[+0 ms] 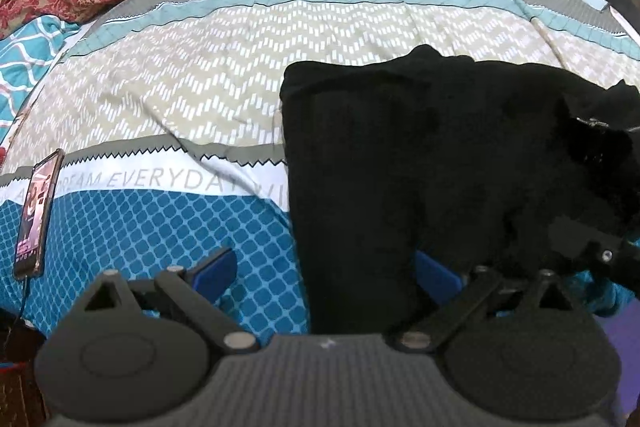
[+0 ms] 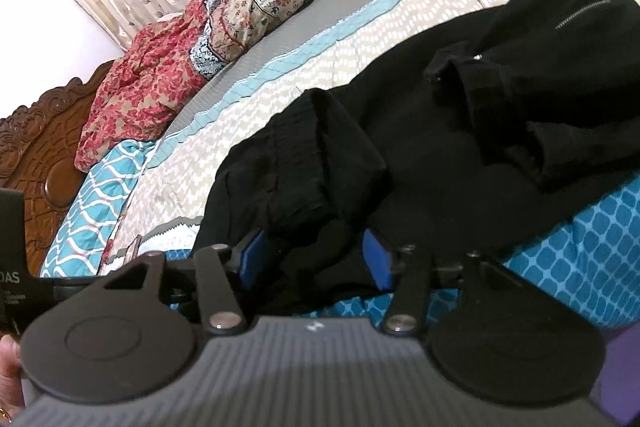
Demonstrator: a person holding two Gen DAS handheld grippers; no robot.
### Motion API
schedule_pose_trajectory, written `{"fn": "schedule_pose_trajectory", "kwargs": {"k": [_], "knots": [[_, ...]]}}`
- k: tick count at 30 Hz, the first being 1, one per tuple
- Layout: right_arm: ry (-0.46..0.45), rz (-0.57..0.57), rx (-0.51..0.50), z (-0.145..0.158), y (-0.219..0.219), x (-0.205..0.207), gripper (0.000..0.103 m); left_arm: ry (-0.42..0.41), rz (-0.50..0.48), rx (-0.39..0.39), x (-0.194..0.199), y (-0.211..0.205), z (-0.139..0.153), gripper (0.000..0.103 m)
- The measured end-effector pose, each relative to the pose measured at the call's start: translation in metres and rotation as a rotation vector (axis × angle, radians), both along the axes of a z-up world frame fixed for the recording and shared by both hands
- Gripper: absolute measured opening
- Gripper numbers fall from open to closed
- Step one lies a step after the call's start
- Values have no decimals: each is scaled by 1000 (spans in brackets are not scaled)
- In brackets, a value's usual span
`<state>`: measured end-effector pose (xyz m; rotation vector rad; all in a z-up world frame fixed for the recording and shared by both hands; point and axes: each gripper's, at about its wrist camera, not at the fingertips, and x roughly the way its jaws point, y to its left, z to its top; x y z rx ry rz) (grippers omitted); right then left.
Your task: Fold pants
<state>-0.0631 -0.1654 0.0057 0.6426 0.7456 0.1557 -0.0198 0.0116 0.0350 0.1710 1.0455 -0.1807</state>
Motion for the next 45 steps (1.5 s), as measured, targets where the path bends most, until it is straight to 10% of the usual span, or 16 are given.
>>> {"fn": "schedule_pose_trajectory", "kwargs": {"k": [23,32,38,45], "knots": [[-11,-1,-28,1,-3,-3,57,-10,-2,51,0,-2,-6,98],[-185,-315,-119,26,-93,-32,70,-42,-72,-204,15,-2,54,94],[-146,-543,-188,4,-168,-50,79,-7,-243,-324,34,-52,83,94],[-64,-541,-163,-32,-197,-35,81,79,-412,-373,44,-148,88,95]]}}
